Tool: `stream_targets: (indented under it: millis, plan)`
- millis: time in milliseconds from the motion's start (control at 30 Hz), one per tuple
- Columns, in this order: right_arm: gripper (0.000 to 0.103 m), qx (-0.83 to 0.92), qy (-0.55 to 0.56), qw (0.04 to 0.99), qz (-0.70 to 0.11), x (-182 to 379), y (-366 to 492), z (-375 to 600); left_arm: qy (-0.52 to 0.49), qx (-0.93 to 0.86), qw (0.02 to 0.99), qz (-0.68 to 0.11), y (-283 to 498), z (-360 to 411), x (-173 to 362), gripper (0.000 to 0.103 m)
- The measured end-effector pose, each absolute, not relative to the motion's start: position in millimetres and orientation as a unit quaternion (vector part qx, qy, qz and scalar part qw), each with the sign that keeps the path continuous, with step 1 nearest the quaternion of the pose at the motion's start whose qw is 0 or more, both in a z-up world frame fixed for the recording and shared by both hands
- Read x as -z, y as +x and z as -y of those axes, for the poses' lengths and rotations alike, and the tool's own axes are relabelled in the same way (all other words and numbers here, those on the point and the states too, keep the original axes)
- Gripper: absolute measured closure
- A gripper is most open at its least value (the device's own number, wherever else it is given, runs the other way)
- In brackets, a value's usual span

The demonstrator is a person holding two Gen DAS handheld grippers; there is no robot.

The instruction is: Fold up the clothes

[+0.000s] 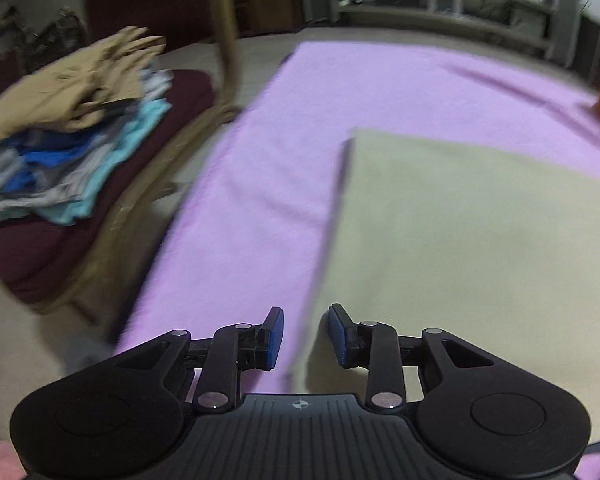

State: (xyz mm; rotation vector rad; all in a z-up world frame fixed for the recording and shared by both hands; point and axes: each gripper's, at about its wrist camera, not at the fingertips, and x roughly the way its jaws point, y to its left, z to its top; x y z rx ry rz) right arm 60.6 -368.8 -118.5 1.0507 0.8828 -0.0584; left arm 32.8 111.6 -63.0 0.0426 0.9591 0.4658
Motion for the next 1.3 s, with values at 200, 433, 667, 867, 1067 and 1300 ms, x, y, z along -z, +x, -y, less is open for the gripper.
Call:
stream_targets:
  millis: [200, 433, 667, 867, 1067, 1300]
  plan:
    - [0.083, 0.050, 0.478, 0.776, -0.407, 116.6, 50.4, 371.5, -0.035, -0.183, 0.885, -0.427, 3.8, -117.2, 40.6, 0.079]
    - [0.080, 0.017, 0.477, 0.772, -0.419, 119.8, 52.1, 358.0, -0.007, -0.089, 0.903, -0.420, 8.3, -74.6, 51.3, 0.078]
    - [0.103, -0.016, 0.475, 0.767, -0.430, 123.1, 53.8, 344.5, 0.001, -0.092, 0.888, -0.450, 18.9, -73.7, 68.7, 0.071]
    - [0.092, 0.068, 0.443, 0.799, -0.401, 109.6, 34.3, 366.8, -0.008, -0.120, 0.893, -0.434, 7.0, -83.2, 58.6, 0.075]
    - [0.081, 0.006, 0.461, 0.792, -0.400, 103.9, 22.2, 358.1, 0.000, -0.101, 0.904, -0.415, 1.6, -72.4, 48.5, 0.075]
    - [0.068, -0.002, 0.442, 0.798, -0.410, 97.2, 19.0, 349.6, 0.025, -0.064, 0.908, -0.414, 1.6, -52.1, 50.1, 0.075]
